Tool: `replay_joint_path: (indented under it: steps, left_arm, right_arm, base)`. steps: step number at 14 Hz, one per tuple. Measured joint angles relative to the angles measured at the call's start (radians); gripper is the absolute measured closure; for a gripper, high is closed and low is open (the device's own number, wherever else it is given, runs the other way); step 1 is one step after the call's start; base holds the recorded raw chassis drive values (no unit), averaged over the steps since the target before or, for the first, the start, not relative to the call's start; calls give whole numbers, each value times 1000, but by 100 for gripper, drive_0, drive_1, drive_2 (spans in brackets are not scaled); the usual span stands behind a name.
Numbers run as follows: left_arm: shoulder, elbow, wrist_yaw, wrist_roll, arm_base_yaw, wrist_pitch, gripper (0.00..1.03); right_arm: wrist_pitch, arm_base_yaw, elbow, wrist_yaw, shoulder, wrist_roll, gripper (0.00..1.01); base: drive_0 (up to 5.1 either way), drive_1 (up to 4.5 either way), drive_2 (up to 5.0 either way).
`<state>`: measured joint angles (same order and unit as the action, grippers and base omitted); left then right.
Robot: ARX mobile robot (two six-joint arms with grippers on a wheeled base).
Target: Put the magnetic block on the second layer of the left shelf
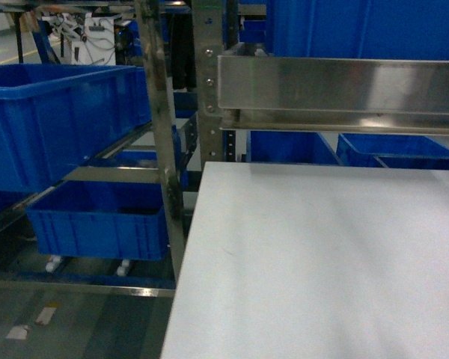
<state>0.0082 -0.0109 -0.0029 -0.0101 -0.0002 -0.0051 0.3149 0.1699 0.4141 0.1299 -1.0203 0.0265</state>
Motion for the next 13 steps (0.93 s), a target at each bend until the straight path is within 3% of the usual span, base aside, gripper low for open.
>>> replay_joint_path:
  steps: [13]
  left_arm:
    - [0,0,2,0,0,2,5]
  right_arm:
    - [3,0,0,0,0,0,67]
  base:
    - [-494,251,251]
